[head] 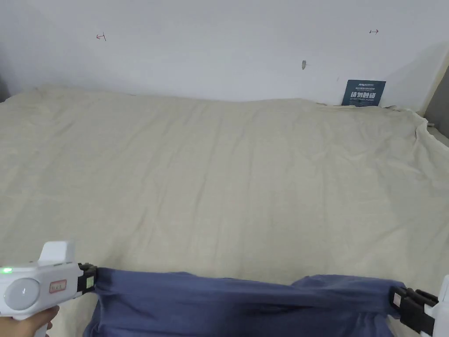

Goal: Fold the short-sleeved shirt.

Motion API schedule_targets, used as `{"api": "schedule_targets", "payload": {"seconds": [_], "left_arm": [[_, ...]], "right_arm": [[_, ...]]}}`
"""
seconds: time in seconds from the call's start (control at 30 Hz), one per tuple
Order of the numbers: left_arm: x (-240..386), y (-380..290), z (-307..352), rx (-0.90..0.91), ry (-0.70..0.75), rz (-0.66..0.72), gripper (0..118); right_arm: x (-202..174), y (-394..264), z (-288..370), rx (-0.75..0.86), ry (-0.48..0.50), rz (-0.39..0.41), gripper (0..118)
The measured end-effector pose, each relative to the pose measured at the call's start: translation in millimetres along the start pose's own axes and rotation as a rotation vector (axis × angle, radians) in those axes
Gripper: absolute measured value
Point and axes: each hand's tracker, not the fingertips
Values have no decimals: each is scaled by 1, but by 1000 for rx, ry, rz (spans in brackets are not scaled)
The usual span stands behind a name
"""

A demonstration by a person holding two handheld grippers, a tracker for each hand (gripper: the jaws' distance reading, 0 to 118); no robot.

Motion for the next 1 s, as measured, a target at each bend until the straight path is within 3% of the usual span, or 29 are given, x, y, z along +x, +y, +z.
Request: {"api": "schedule_targets", "payload": {"seconds": [0.27, 0.53, 0.6, 0.7, 0.77, 0.8, 0.83, 1.0], "left_arm": [[-8, -67, -35, -100, 52, -22, 0], [-8, -83, -42, -117, 80, 13, 2], [-9, -79, -41, -131, 78, 39, 20], [-6, -71, -27, -134, 77, 93, 37], [-2, -62, -13, -78, 94, 102, 87], [1, -57, -5, -36, 93, 106, 100], [4, -49, 6, 22, 85, 105, 105], [31, -8, 62, 295, 94, 71, 104]], "right_arm": [[11, -66, -25, -142, -100, 27, 1], [19, -96, -55, -203, -158, -18, 2], [16, -94, -52, -197, -164, -17, 10], [10, -83, -39, -128, -163, -4, 27], [4, -69, -22, -45, -158, 24, 73], [0, -61, -14, 3, -146, 27, 77], [-5, -50, -5, 47, -143, 32, 76], [-40, 3, 40, 287, -139, 108, 76]]}}
